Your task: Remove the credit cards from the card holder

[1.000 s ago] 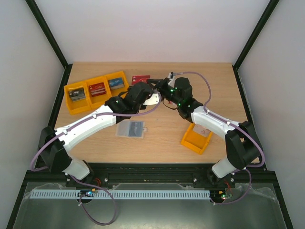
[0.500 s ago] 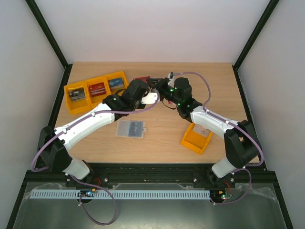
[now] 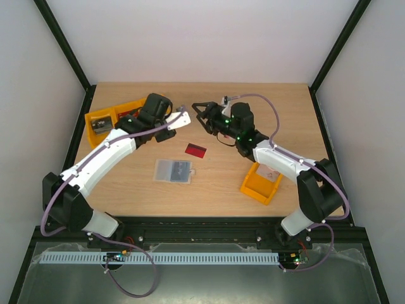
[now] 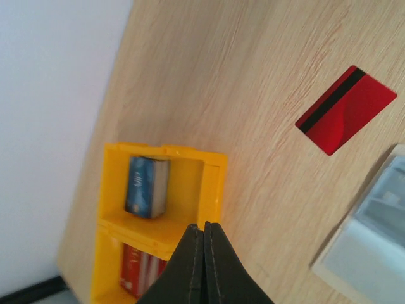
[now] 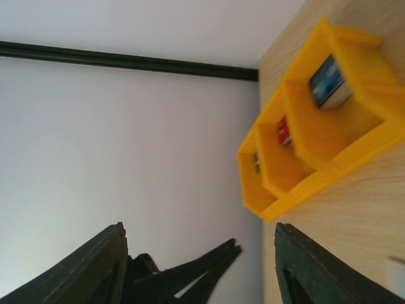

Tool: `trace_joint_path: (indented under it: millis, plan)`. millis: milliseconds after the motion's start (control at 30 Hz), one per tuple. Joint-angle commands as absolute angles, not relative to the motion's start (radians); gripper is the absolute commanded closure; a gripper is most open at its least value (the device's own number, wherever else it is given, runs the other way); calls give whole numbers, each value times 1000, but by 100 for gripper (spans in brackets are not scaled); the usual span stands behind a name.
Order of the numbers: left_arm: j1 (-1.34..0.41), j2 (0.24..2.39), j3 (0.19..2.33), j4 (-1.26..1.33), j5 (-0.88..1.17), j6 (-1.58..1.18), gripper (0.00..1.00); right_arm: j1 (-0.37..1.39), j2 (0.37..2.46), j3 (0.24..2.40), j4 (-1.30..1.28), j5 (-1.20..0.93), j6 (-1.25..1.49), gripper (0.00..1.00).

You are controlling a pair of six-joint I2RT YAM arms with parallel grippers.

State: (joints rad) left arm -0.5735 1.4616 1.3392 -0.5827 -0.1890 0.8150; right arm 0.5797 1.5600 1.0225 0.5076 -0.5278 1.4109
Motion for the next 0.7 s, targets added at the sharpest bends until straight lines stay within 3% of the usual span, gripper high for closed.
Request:
trace_joint_path:
  millis: [0,67,133,233,333,433,500,667]
  plan:
    - [-479,1477,1302,-643,35,622,98,563,1562,1138,228,-452,1061,36]
    - [-436,1496,1266,-619,110,525,93,563,1593,1241,-83,-335,853,35]
    - [-410,1524,1223,-565,157,399,72,563,1611,1249,-197,-260,752,36]
    - [-398,1604,1208,-526,248,236,58,589,1643,1223,-287,-166,653,39]
    - [-396,1697,1218,-492,292,127,55,644,1743,1259,-384,-107,533,37]
    - [-382,1771,1264,-521,269,88,53,687,1890,1348,-473,-194,353,29]
    - [-360,1764,1253,-530,280,87,45,704,1979,1435,-544,-152,270,22]
    - [-323,1668,1155,-501,263,109,36,719,2147,1626,-654,-22,194,21]
